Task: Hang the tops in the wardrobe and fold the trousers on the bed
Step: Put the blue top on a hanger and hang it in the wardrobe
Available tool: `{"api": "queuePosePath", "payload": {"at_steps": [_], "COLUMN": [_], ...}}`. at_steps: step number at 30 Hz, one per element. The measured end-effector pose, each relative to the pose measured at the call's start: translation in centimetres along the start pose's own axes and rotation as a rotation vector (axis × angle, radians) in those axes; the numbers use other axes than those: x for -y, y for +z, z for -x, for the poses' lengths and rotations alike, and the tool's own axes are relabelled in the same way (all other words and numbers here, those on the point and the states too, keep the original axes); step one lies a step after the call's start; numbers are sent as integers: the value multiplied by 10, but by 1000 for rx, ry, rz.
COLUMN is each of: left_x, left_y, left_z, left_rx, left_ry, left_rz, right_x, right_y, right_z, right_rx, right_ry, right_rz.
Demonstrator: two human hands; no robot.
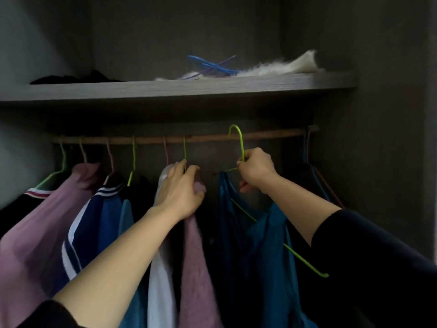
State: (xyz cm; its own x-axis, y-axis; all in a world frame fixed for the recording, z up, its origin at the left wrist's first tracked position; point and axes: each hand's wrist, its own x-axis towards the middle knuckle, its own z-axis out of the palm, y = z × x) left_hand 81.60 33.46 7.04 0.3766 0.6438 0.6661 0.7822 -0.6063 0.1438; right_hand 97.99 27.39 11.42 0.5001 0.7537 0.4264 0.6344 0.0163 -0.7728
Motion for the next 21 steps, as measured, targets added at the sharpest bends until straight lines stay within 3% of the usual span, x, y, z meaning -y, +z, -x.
{"api": "queuePosePath", "payload": {"at_steps": [6, 11, 15, 21], "left_x": [14, 28, 36, 40], "left_y": [6, 12, 10, 9], "left_z": [-66, -104, -119, -122], "left_rx": [-26, -32, -14, -127], "left_ry": [48, 178, 234, 293], "left_rz": [-46, -28, -86, -156], "right_x": [19, 23, 17, -5], "right_y": [29, 56, 78, 97], "right_z": [-59, -93, -106, -106], "right_rx": [-64, 9, 8, 48], "right_ry": [57, 172, 172, 144], "right_rz": [-35, -133, -206, -299]}}
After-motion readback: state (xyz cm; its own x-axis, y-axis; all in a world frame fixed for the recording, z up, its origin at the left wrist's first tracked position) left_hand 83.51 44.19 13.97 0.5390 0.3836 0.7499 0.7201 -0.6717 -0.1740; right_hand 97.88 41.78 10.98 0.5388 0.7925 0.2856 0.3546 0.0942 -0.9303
